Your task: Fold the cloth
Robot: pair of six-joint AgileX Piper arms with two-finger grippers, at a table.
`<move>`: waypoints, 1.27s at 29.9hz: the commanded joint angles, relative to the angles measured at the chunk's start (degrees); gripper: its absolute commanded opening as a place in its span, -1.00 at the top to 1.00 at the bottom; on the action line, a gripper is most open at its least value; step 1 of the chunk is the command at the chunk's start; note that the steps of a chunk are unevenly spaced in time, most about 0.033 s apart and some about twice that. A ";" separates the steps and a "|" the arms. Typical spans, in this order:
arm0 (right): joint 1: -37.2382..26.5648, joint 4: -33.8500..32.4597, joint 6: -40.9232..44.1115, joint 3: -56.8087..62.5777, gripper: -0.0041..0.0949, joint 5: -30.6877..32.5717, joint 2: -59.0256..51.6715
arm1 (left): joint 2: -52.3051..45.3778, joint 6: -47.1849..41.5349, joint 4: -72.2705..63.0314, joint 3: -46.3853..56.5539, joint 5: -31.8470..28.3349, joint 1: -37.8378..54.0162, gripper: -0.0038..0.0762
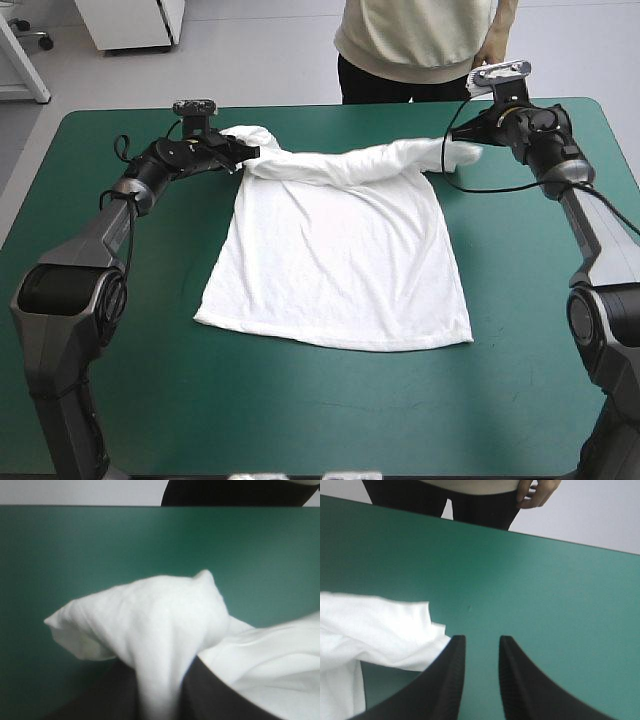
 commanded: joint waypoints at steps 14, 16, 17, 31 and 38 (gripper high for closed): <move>-0.70 3.55 -4.42 -3.74 -0.12 5.89 -15.49 | -16.66 -0.49 3.62 -1.59 9.58 0.04 -0.19; -0.70 4.89 -5.78 -3.74 -0.12 9.72 -19.91 | -21.30 -1.83 5.89 -1.59 14.94 0.04 -0.19; -0.70 5.85 -6.96 -3.74 -0.12 11.37 -21.65 | -23.10 -3.19 6.97 -1.59 17.25 0.04 -0.19; -0.70 23.46 -12.84 3.24 -0.11 32.96 -47.78 | -34.46 -20.10 28.03 3.74 52.75 0.04 -0.14; -0.70 23.43 -11.76 20.07 -0.11 32.89 -55.06 | -34.01 -21.28 25.91 18.30 44.03 0.04 -0.13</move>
